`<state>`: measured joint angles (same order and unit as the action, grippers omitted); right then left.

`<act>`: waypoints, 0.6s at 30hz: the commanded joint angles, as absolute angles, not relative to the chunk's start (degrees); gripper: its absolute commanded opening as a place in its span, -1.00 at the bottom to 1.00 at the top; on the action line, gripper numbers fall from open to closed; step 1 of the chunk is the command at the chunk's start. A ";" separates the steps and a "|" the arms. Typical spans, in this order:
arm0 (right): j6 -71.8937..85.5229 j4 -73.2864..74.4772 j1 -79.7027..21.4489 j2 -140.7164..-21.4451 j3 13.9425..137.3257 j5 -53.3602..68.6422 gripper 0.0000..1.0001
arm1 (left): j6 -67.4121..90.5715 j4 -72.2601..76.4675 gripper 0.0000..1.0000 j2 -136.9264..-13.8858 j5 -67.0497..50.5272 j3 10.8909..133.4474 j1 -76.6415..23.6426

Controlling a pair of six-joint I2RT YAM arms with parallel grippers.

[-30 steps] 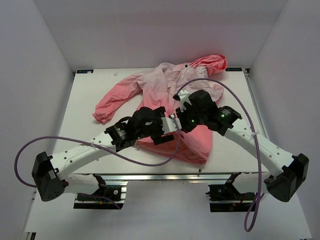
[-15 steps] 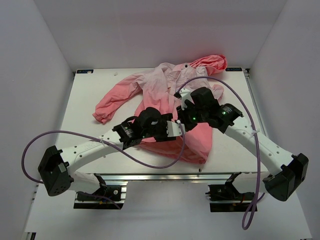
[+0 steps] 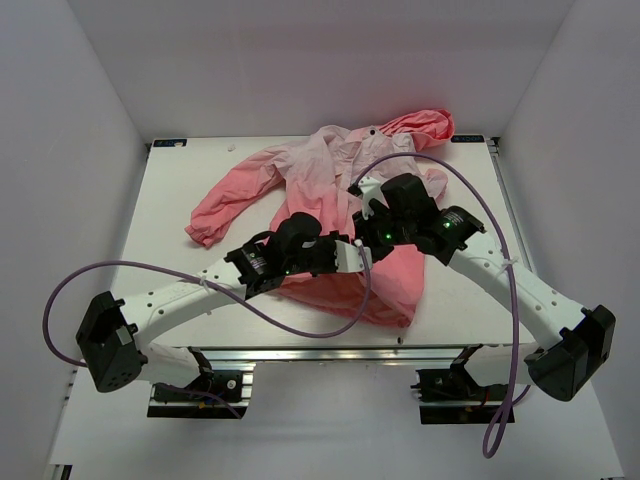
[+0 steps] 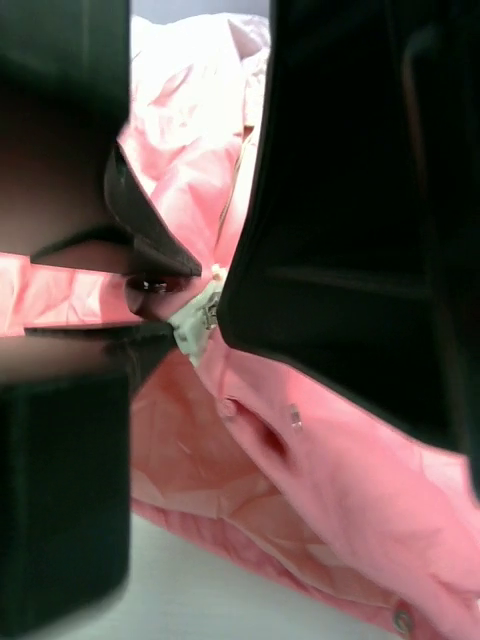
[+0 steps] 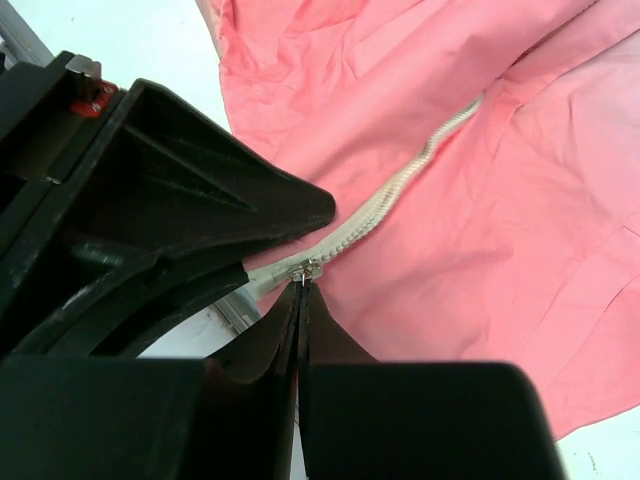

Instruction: Zip up the jacket

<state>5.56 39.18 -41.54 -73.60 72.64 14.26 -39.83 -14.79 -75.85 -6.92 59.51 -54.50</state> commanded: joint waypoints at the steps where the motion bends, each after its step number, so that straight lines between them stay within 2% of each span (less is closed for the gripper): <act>1: 5.89 37.97 -41.40 -73.65 74.71 14.95 -1.00 | -40.34 -14.23 -0.46 -75.50 -7.73 62.75 -54.58; 3: 6.33 37.79 -41.40 -73.56 74.79 13.37 -1.00 | -40.43 -14.24 -0.87 -74.98 -7.91 62.58 -54.58; 4: 6.50 37.79 -41.31 -73.48 74.88 12.66 -1.00 | -40.34 -13.98 -1.00 -74.62 -7.82 62.14 -54.58; 18: 5.28 34.37 -40.96 -78.83 74.44 2.29 -1.00 | -35.78 -13.36 -1.00 -65.84 -10.72 57.83 -55.02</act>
